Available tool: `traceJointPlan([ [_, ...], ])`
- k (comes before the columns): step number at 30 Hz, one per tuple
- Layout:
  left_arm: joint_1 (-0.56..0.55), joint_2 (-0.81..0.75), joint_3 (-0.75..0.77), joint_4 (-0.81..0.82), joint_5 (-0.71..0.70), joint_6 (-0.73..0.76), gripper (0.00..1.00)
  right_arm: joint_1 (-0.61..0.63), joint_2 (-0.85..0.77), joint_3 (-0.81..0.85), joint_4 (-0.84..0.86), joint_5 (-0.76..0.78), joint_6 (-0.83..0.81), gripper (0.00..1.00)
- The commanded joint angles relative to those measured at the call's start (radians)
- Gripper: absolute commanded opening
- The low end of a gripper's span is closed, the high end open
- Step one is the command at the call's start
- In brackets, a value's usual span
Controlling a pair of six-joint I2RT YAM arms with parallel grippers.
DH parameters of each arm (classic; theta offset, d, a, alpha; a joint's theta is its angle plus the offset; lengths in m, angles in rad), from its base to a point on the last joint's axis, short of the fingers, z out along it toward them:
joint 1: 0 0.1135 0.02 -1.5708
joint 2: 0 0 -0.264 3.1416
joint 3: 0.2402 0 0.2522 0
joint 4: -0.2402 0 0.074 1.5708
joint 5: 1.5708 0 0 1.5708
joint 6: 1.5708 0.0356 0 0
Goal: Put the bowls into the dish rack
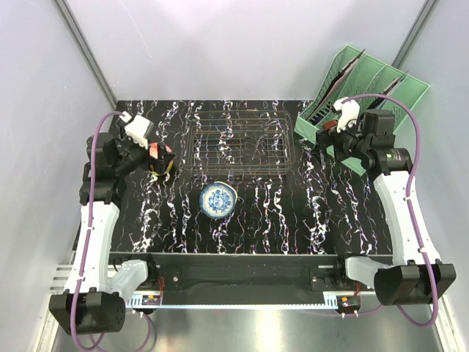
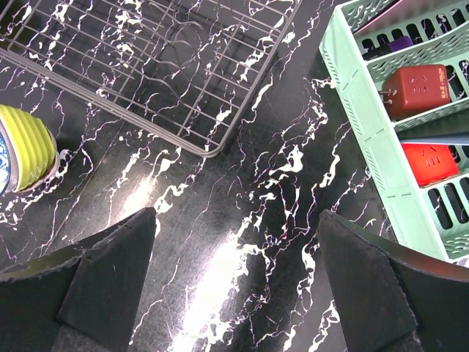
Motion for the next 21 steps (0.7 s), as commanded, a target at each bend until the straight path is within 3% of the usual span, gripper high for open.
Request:
traceJointPlan([
  [1, 0.006, -0.012, 0.033, 0.006, 0.063, 0.024, 0.99, -0.002, -0.004, 0.035, 0.001, -0.012, -0.001, 1.0],
  [4, -0.008, 0.002, 0.021, -0.024, 0.105, 0.13, 0.99, -0.002, 0.035, 0.044, 0.014, -0.015, -0.015, 1.0],
  [9, -0.201, 0.148, 0.038, -0.029, -0.199, 0.175, 0.99, 0.021, 0.245, 0.195, -0.012, 0.07, -0.004, 1.0],
  [17, -0.255, 0.46, 0.178, -0.021, -0.41, 0.178, 0.99, 0.073, 0.532, 0.405, -0.02, 0.145, -0.019, 0.97],
  [21, -0.255, 0.525, 0.235, -0.015, -0.464, 0.202, 0.99, 0.106, 0.618, 0.463, -0.019, 0.172, -0.039, 0.99],
])
